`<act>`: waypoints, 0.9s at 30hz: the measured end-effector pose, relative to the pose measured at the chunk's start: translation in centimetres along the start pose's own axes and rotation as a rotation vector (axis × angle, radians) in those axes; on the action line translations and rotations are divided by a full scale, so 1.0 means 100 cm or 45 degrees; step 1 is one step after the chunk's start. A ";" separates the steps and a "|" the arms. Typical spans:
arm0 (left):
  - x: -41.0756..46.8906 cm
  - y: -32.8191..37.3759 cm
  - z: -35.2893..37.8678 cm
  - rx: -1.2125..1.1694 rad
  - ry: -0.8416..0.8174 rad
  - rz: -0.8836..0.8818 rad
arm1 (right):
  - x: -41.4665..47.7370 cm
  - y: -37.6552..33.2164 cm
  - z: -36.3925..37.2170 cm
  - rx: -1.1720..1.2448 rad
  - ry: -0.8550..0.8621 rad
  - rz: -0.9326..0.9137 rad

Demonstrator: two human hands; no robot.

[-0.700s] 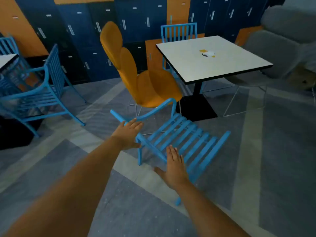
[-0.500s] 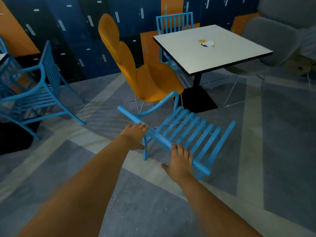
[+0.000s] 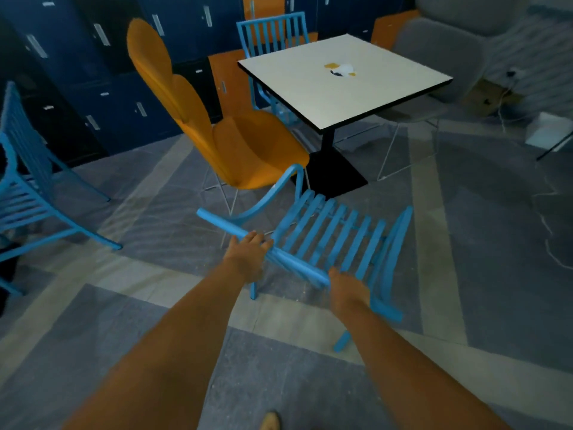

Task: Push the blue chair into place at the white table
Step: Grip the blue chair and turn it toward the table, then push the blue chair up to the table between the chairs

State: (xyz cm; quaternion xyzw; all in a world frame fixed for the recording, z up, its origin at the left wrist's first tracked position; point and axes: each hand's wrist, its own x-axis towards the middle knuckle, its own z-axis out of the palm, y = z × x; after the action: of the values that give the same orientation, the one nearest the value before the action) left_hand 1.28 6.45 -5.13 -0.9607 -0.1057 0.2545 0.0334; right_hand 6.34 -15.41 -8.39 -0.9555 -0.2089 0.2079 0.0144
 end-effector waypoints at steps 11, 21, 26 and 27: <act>0.039 -0.007 -0.013 0.228 0.014 0.021 | 0.015 0.000 -0.006 -0.096 -0.150 0.102; 0.047 0.055 -0.021 0.244 -0.002 -0.055 | 0.020 0.069 -0.022 -0.089 -0.173 -0.020; 0.060 0.134 -0.028 0.083 0.014 -0.174 | 0.035 0.152 -0.052 -0.180 -0.170 -0.099; 0.062 0.150 -0.032 0.061 0.016 -0.198 | 0.038 0.169 -0.058 -0.202 -0.159 -0.127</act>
State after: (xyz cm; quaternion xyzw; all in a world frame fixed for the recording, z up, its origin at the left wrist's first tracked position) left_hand 10.96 -6.83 -7.11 -0.9501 -0.1736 0.2475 0.0766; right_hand 18.48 -28.90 -6.49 -0.9272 -0.2725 0.2488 -0.0641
